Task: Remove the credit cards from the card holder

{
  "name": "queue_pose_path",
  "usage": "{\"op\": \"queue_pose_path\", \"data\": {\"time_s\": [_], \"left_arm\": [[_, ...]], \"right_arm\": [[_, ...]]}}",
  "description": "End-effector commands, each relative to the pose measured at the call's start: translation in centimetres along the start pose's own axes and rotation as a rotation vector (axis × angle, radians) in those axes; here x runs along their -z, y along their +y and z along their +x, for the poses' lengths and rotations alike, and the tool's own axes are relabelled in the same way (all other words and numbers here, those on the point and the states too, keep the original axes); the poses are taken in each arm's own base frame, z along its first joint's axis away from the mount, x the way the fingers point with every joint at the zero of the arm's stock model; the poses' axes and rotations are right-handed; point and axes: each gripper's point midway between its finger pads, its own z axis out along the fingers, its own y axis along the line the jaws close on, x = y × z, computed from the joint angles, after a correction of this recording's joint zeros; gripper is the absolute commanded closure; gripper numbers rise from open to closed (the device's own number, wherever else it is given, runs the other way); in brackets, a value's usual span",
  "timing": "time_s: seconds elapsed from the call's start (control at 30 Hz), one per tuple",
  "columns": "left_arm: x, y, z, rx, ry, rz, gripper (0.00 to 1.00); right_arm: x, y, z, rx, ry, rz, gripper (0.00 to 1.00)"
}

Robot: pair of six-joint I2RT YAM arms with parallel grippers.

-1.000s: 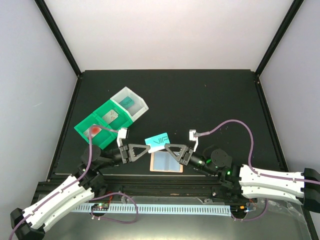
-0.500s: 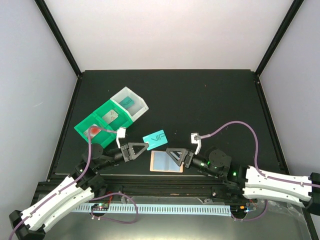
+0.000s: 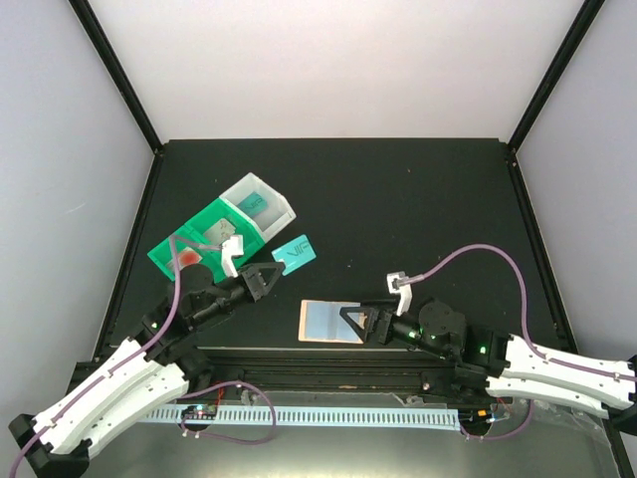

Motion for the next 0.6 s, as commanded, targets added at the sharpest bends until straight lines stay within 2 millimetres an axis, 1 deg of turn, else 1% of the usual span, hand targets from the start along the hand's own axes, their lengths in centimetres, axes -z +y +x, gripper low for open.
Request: {"op": "queue_pose_path", "data": {"time_s": [0.0,0.1,0.2,0.27,0.3,0.37,0.47,0.5,0.57], "left_arm": [[0.7,1.9,-3.3,-0.037,-0.121,-0.176,0.98],[0.6,3.1,-4.9,-0.035,-0.16,-0.25,0.98],[0.0,4.3,-6.3,-0.029,-0.173,-0.301,0.98],[-0.5,5.4,-7.3,-0.025,-0.174,-0.351,0.99],[-0.8,6.3,-7.8,-0.021,-0.172,-0.386,0.98],[-1.3,7.4,-9.0,-0.015,-0.17,-0.425,0.98],[-1.9,9.0,-10.8,0.017,-0.165,-0.472,0.98],[-2.2,9.2,-11.6,0.021,-0.17,-0.475,0.98],[-2.6,10.2,-12.7,0.036,-0.172,-0.498,0.98]], "right_arm": [[1.2,-1.7,-0.2,0.062,0.002,0.104,0.0],[2.0,-2.2,-0.5,0.069,-0.015,0.114,0.0],[2.7,-2.3,-1.2,0.073,-0.05,0.123,0.0],[3.4,-2.9,-1.9,0.053,-0.077,0.168,0.0],[3.6,-3.1,-2.0,0.057,-0.082,0.182,0.0],[4.0,-3.1,-2.4,0.063,-0.091,0.193,0.0],[4.3,-3.2,-2.5,0.077,-0.098,0.196,0.0],[4.4,-3.3,-2.5,0.077,-0.1,0.2,0.0],[4.5,-3.4,-2.6,0.08,-0.103,0.207,0.0]]}}
